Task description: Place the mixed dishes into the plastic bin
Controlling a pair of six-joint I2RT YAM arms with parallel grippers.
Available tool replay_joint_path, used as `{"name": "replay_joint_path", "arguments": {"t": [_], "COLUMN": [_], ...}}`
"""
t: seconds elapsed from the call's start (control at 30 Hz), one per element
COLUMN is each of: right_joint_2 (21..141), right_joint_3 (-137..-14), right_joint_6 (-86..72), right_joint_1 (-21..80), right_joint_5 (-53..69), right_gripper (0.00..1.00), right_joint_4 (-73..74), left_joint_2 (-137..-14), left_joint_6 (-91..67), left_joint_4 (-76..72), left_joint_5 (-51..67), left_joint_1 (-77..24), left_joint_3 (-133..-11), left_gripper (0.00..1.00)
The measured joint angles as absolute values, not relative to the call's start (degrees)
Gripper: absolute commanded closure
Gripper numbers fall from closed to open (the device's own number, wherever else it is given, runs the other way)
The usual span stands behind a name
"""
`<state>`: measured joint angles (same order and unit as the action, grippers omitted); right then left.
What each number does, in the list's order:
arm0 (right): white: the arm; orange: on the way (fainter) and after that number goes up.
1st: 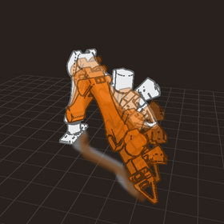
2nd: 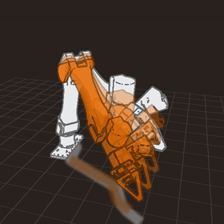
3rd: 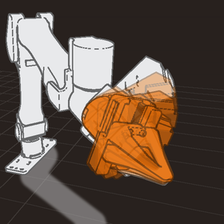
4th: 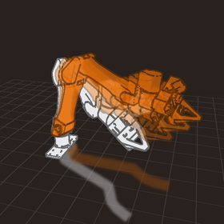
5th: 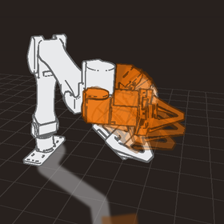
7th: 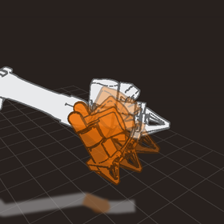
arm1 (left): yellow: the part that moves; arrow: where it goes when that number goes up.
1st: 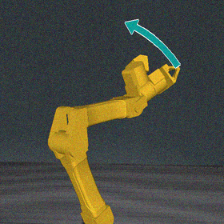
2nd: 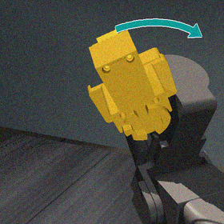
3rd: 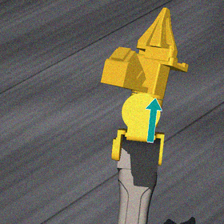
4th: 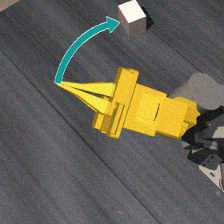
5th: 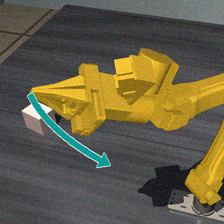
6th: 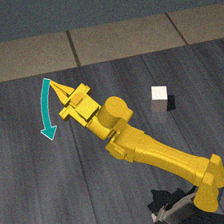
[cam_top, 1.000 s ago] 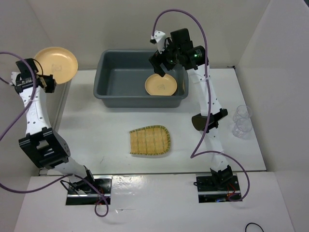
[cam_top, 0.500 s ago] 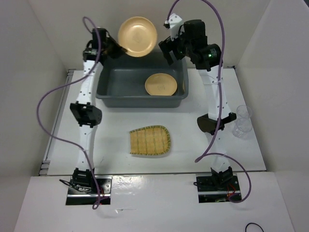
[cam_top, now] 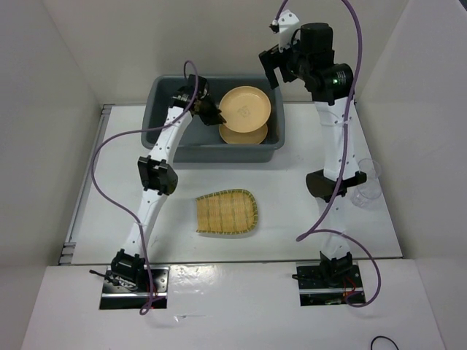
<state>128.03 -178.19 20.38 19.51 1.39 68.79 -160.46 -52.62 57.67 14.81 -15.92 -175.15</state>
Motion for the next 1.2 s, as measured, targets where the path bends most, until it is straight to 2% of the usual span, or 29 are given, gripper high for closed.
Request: {"name": "replay_joint_path", "arguments": {"t": [0.23,0.47,0.53,0.6,0.63,0.67,0.7,0.83,0.97,1.07,1.2], "right_joint_2": [128.03,128.03,128.03,128.03,128.03,128.03,128.03,128.03,128.03,126.76,122.37], "right_joint_3": [-178.19,-178.19,-178.19,-178.19,-178.19,-178.17,-178.17,-178.17,-177.86,-173.34,-158.23], "right_joint_6": [20.36,20.4,20.4,20.43,20.45,20.47,20.49,20.62,21.78,23.03,24.12], "right_joint_1": [17.41,17.39,17.39,17.39,17.39,17.39,17.39,17.39,17.39,17.39,17.58], "right_joint_5": [2.76,4.14,4.49,4.93,5.19,5.41,5.52,7.66,12.73,17.72,25.89], "right_gripper": [0.02,0.02,0.02,0.02,0.02,0.02,0.02,0.02,0.02,0.02,0.02], "right_joint_4": [68.86,69.06,69.06,69.08,69.08,69.12,69.17,69.73,71.44,71.88,72.1], "left_joint_2": [-163.98,-166.69,-166.78,-166.76,-166.76,-166.76,-166.74,-165.12,-157.42,-146.74,-123.72], "left_joint_6": [-52.56,-52.58,-52.45,-52.21,-52.16,-52.4,-51.9,-50.43,-46.44,-43.07,-39.64], "left_joint_4": [59.35,61.67,61.76,61.41,61.1,60.8,60.47,60.53,64.69,68.99,70.39], "left_joint_5": [14.59,14.74,15.16,15.75,16.12,16.49,16.71,15.22,8.97,2.63,-10.57], "left_joint_1": [-15.53,-15.38,-15.4,-15.4,-15.4,-15.4,-15.4,-15.4,-15.14,-13.98,-11.77], "left_joint_3": [-176.72,-176.94,-176.94,-177.23,-177.38,-177.45,-177.47,-177.45,-177.29,-176.33,-163.13], "left_gripper": [0.98,0.82,0.63,0.36,0.26,0.07,0.0,0.0,0.0,0.0,0.0]}}
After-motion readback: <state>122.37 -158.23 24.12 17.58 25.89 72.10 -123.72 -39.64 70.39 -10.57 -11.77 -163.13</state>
